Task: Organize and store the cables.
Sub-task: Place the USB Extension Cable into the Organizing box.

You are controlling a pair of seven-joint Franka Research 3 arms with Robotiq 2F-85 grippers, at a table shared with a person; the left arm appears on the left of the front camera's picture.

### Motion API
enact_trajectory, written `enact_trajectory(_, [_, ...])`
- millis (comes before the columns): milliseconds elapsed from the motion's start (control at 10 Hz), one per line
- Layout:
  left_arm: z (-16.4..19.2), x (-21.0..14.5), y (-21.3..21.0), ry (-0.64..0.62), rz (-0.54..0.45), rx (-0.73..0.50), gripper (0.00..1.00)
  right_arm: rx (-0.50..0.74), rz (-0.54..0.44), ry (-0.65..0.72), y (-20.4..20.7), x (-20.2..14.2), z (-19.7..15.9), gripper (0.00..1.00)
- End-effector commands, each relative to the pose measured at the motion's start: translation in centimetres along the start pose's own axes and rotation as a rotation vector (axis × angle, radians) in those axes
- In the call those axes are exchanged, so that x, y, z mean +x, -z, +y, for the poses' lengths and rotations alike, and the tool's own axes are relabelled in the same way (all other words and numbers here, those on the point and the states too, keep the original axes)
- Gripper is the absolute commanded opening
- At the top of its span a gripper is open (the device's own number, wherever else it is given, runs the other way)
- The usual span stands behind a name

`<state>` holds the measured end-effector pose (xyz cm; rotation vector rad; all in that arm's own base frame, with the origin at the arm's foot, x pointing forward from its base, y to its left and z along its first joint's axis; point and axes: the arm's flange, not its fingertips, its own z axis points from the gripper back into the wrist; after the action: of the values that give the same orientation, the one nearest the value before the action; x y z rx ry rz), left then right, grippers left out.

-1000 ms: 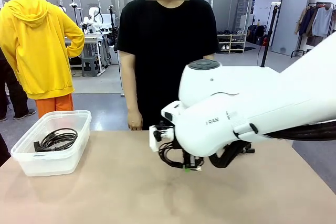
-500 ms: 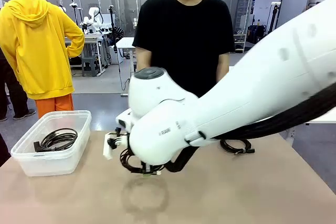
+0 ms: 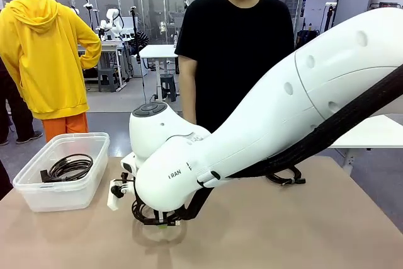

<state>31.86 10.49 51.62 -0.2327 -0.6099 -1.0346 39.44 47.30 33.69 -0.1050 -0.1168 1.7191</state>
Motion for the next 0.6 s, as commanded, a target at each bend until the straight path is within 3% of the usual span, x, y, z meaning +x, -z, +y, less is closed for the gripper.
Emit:
enact_trajectory(0, [-0.09,0.22,-0.34,-0.018,0.016,-0.008,1.00,0.052,0.001,0.009,0.79,0.57,0.19,0.23])
enact_trajectory(500, [-0.09,0.22,-0.34,-0.018,0.016,-0.008,1.00,0.071,-0.018,0.029,0.35,-0.24,0.56,1.00])
